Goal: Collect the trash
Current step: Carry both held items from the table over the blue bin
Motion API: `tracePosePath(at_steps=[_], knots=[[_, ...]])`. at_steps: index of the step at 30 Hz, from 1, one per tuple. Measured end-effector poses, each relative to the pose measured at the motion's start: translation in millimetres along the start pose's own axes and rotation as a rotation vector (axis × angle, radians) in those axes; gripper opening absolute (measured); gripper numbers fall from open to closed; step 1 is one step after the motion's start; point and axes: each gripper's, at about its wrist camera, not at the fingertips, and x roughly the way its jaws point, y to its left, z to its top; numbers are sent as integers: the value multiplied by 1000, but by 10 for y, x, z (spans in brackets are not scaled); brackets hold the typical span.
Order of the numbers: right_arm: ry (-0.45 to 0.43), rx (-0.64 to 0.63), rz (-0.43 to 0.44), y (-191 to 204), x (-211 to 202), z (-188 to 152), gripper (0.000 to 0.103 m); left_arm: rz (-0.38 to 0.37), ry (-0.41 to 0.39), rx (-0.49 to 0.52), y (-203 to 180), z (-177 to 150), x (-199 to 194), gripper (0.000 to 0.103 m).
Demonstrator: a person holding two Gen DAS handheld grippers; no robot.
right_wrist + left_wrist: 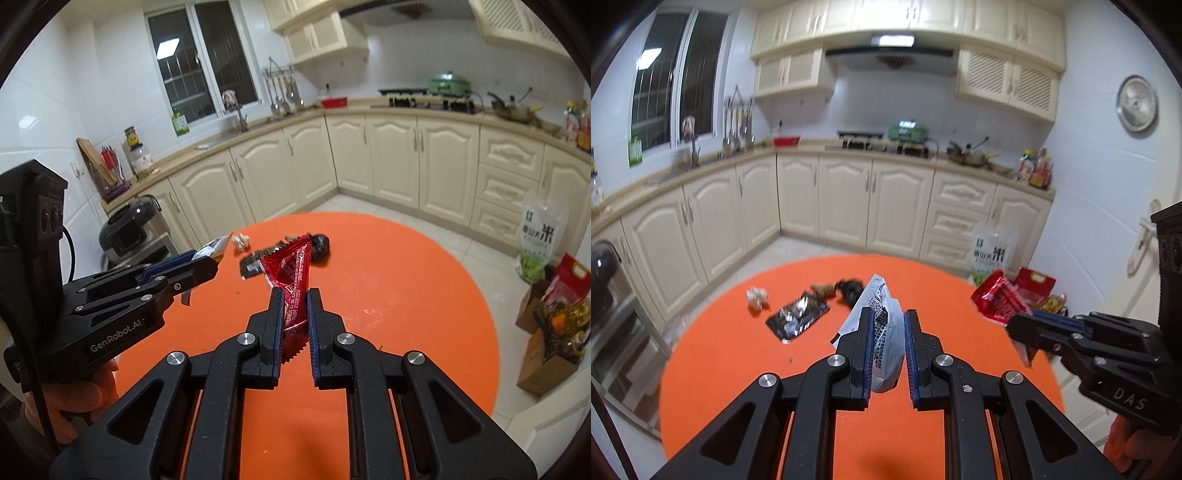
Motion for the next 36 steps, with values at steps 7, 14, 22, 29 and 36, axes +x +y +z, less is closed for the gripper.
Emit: tracePosePath(at_steps=[7,14,22,29,36], knots=[[-98,2,-37,55,-591,5,12,-24,-104,57,-385,-107,-628,11],[-173,25,-99,-63,-1136,-74,12,-94,-149,105,-839,-336,-941,11],[-222,112,-216,-566,-1668,-277,12,-225,-104,168,-1245,-424,-788,11],[-190,261,-344,-1374,-1919,-687,12,-365,30,207,-1687,-511,-350,11],[-82,447,-404,-2314,-1842,-1347,12,-447,208,256,-2184,-666,304,12]])
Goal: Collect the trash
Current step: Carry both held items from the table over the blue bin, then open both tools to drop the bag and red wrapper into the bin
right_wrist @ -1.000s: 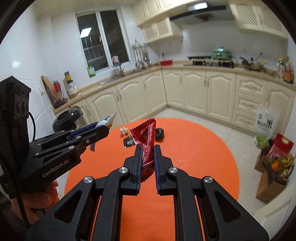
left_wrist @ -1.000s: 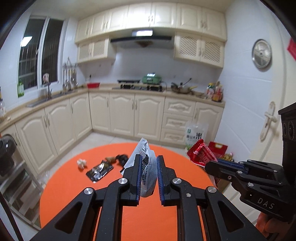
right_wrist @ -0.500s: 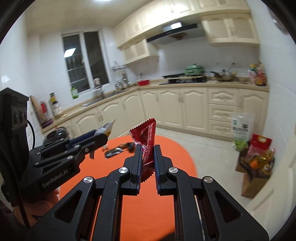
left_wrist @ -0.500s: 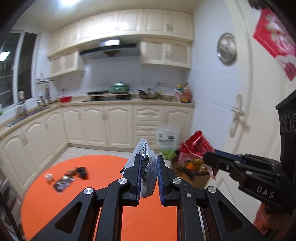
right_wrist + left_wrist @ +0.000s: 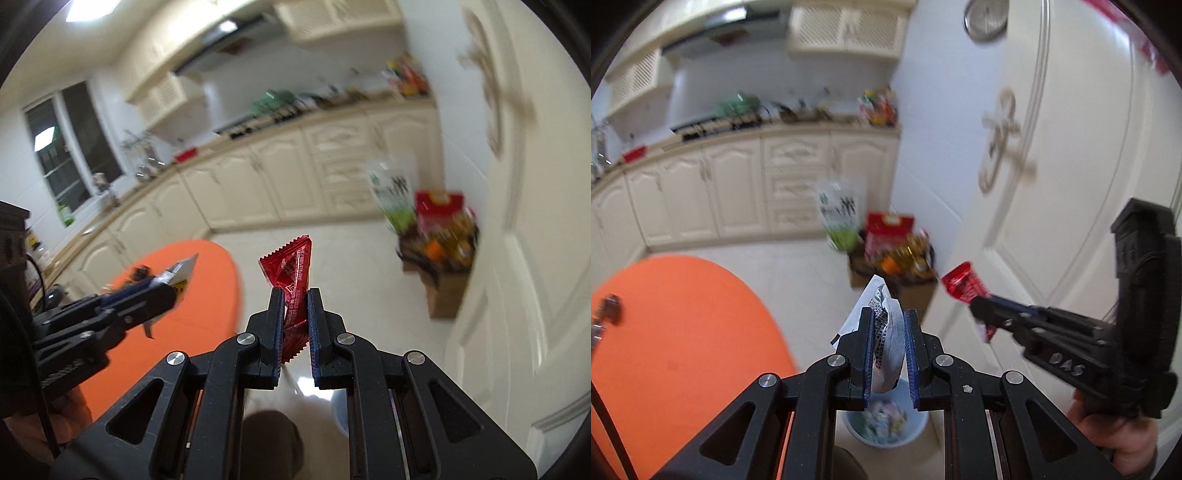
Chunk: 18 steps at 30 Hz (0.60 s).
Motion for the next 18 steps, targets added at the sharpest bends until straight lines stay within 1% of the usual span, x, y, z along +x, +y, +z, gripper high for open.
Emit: tracePosePath(at_steps=[1,2,3,6,9,11,13,14,16,17,18], knots=[[31,34,-7,-188,120,-73,12,-8,29,3,-33,18,145,12],[51,54,-10,-288,201,-126,12,-9,57,8,-55,-8,278,12],[86,86,-16,-455,332,-215,12,-14,88,8,-13,12,416,12],[160,147,-25,-773,644,-416,12,-23,192,3,18,-53,854,12],[236,203,-37,-1064,948,-634,12,-30,274,-6,76,163,1402,12],[266,237,-33,-1192,1105,-730,12,-26,320,-12,90,141,1654,12],[296,270,-36,-1297,1261,-833,12,-17,353,-21,46,264,1947,12],[306,284,-36,-1349,1317,-865,12,-11,377,-28,77,257,2068,12],[323,316,-32,-1411,1428,-917,12,-5,411,-42,6,485,2447,13],[324,330,-31,-1451,1464,-934,16,-14,441,-48,29,487,2565,14],[322,356,-34,-1519,1513,-960,21,-16,454,-48,-60,514,2684,20]])
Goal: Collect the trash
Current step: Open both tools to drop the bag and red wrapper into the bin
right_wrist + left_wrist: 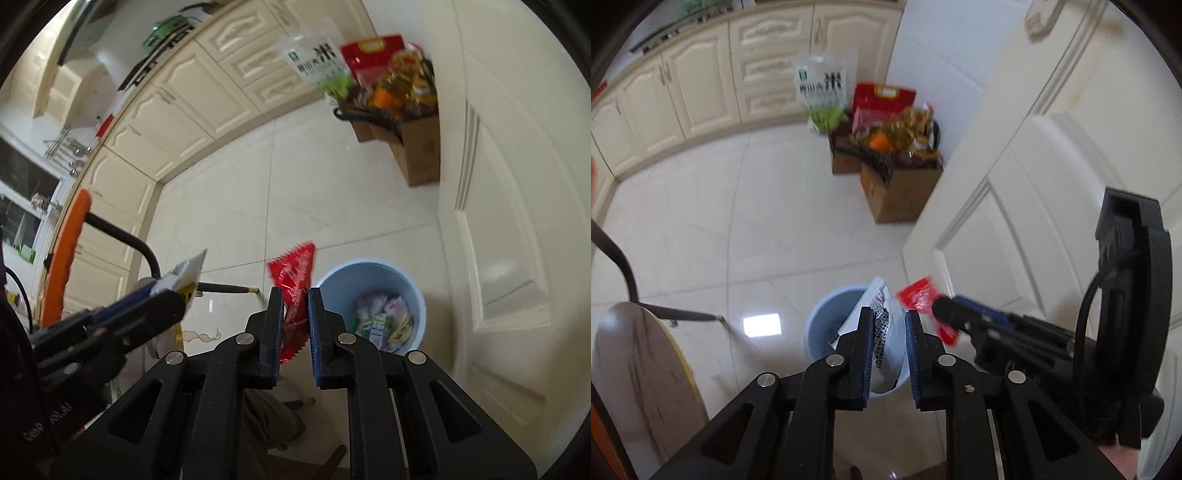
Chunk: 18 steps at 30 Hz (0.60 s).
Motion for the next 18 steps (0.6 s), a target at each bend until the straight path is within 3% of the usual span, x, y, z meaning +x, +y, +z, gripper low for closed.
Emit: tracePosePath(at_steps=[1,3,5,7,8,9,12,18], knots=[[7,30,4,-76,59,19,24,13,16,-1,-16,136,139,28],[31,91,-3,-219,170,36,47,37,37,-5,14,247,253,64],[26,113,-24,-314,194,32,49,60,37,-8,10,310,299,77],[15,127,-42,-352,148,15,66,84,37,1,-18,335,340,85],[3,134,-47,-362,105,8,84,100,39,6,-39,340,347,91],[-8,138,-52,-369,70,10,92,115,37,13,-65,330,357,93],[-25,151,-84,-371,-30,32,103,152,16,50,-221,268,324,96],[-64,166,-103,-213,-323,51,103,189,-82,119,-535,92,-41,98]])
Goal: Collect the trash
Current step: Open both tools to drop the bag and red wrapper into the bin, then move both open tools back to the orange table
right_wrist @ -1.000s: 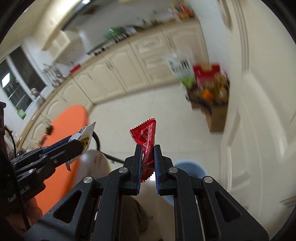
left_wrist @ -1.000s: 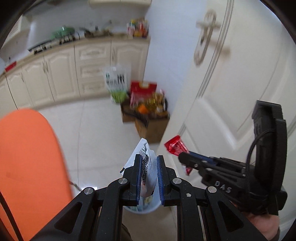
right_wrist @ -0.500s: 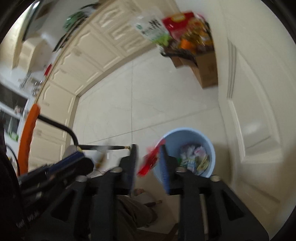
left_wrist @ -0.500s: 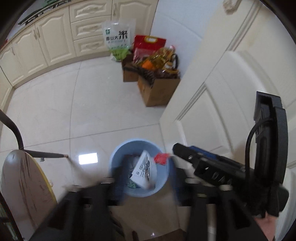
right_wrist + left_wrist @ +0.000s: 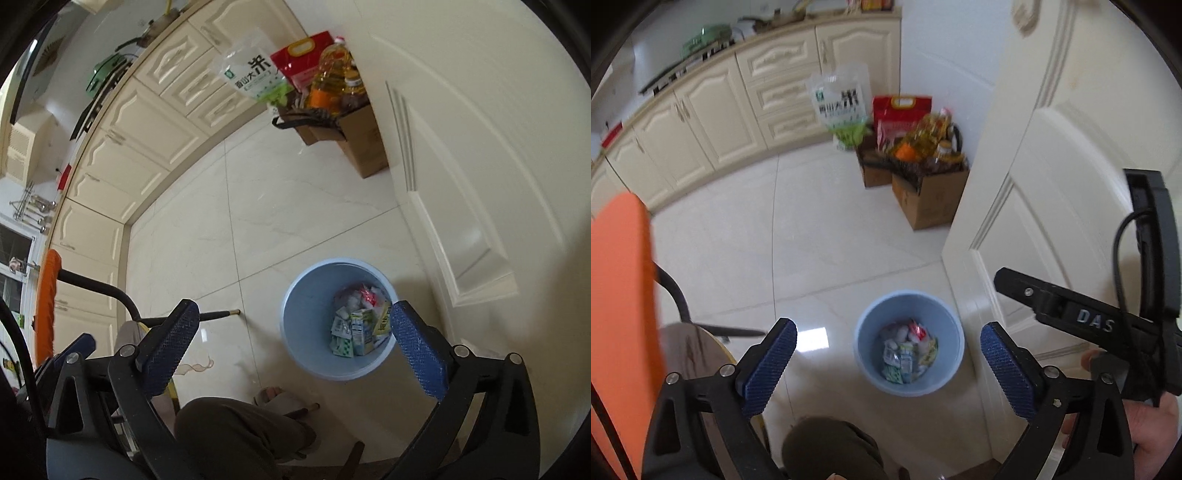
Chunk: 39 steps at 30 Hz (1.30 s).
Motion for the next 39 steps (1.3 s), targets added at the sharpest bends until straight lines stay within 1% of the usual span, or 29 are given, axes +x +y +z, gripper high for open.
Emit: tracePosePath(at_steps=[4,5,10,11,14,16,17,19,22,25,28,30,31,33,34,35,39], knots=[[-40,-42,7,253,-238,20,103,15,-90,2,11,-128,-418,99],[-53,-56,12,334,-317,19,103,14,-122,-8,27,-134,-539,101],[-119,-130,42,824,-701,-25,103,34,-238,-71,287,-336,-1113,102],[-140,-153,56,986,-814,-57,103,40,-259,-84,362,-401,-1217,102],[-180,-214,89,1360,-1039,-141,103,60,-325,-134,634,-648,-1614,102],[-205,-267,112,1662,-1188,-220,103,70,-366,-167,847,-891,-1875,102],[-215,-297,126,1829,-1257,-272,103,66,-388,-188,972,-1010,-1977,102],[-237,-368,156,2201,-1387,-401,103,80,-417,-238,1204,-1254,-2151,102],[-260,-449,193,2663,-1527,-606,103,127,-453,-314,1494,-1636,-2404,102],[-290,-534,232,3130,-1674,-838,103,183,-481,-378,1703,-1999,-2661,102],[-319,-615,255,3577,-1783,-1107,103,225,-501,-438,1813,-2308,-2887,102],[-327,-652,271,3808,-1825,-1256,103,265,-516,-466,1857,-2505,-3108,102],[-329,-665,278,3856,-1846,-1318,103,293,-526,-483,1897,-2628,-3191,102],[-331,-702,297,4045,-1872,-1464,103,342,-538,-505,1901,-2790,-3300,102],[-334,-718,303,4128,-1877,-1529,103,362,-544,-512,1810,-2783,-3291,102],[-340,-736,305,4207,-1892,-1603,103,390,-556,-524,1813,-2898,-3370,102],[-362,-797,315,4484,-1935,-1834,103,453,-583,-547,1568,-3044,-3454,102]])
